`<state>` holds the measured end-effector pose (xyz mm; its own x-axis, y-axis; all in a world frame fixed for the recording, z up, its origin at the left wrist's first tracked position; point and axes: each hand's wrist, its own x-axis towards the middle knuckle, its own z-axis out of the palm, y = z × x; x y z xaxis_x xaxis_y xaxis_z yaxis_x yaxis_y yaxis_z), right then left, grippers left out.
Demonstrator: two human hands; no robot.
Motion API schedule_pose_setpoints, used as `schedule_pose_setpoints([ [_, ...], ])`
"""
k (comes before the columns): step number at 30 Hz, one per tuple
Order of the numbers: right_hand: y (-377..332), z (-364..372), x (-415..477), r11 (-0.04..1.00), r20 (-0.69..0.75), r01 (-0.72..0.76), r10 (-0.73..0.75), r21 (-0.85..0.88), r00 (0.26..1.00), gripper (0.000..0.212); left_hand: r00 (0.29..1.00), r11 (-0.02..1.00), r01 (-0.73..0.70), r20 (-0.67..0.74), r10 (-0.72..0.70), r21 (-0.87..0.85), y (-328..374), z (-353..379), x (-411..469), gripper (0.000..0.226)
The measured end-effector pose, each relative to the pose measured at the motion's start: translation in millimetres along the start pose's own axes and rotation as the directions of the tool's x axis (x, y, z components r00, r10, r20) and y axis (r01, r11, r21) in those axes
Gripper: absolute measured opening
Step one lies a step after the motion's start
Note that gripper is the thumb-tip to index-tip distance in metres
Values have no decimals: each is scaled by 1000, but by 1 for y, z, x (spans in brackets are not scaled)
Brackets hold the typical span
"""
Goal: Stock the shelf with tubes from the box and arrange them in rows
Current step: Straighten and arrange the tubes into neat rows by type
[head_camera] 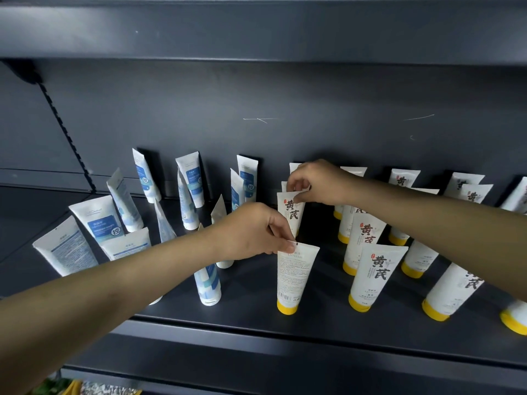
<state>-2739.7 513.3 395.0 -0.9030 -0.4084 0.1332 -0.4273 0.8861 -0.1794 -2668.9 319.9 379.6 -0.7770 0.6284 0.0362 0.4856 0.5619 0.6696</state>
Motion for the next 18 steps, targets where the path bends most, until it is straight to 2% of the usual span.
schedule_pose_setpoints([
  [8, 2, -1, -4, 998, 55, -52, 50, 40, 997, 25, 997, 998, 24, 75, -29, 65, 4, 0, -2, 13],
  [12, 3, -4, -10, 996, 71, -61, 56, 72, 996, 24, 989, 991, 40, 136, -58, 127, 11, 5, -3, 36],
  [15, 4, -5, -15, 992, 74, -75, 67, 102, 995, 23, 965, 994, 69, 246, -88, 87, 17, 7, -3, 56],
  [18, 6, -5, -18, 992, 66, -71, 64, 107, 996, 21, 937, 998, 48, 343, -61, 45, 18, 2, 0, 62],
])
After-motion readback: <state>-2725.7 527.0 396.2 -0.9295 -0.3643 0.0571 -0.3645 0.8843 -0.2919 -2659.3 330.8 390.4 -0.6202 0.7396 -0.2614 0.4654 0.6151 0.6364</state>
